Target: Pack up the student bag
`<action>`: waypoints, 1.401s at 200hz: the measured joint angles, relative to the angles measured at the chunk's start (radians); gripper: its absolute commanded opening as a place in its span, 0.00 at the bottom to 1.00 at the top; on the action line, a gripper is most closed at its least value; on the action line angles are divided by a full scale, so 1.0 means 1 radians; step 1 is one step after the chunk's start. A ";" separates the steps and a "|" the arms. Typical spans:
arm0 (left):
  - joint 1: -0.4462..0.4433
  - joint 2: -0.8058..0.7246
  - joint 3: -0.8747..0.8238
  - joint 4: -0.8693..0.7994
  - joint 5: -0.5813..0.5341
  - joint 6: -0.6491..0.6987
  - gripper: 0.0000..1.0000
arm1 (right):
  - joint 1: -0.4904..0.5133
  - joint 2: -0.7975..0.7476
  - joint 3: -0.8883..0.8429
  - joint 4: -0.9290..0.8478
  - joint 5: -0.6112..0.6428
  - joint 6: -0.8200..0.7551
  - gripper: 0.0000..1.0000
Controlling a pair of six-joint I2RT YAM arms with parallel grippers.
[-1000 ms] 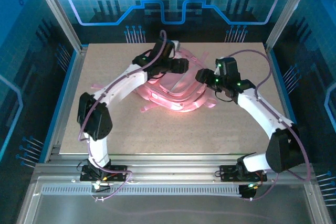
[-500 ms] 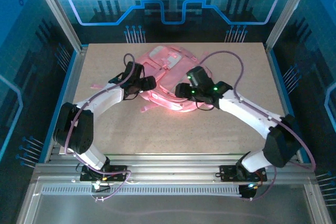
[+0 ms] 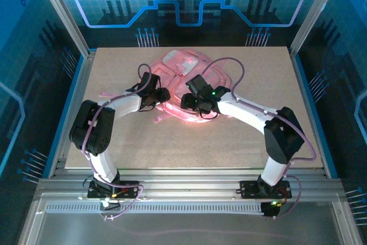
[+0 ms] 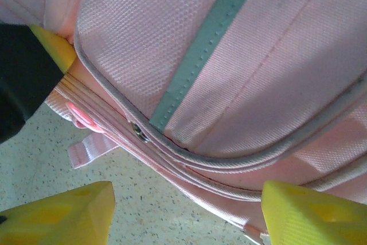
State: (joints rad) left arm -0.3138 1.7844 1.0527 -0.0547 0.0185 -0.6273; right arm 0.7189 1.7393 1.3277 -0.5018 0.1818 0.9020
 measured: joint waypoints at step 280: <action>-0.183 -0.098 -0.131 0.184 0.010 -0.144 0.20 | 0.061 -0.012 -0.050 -0.328 0.412 -0.119 0.83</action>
State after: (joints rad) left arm -0.4969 1.6863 0.9218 0.1291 0.0284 -0.7712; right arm 0.7799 1.7271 1.2781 -0.8303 0.5941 0.7830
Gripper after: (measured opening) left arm 0.197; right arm 0.831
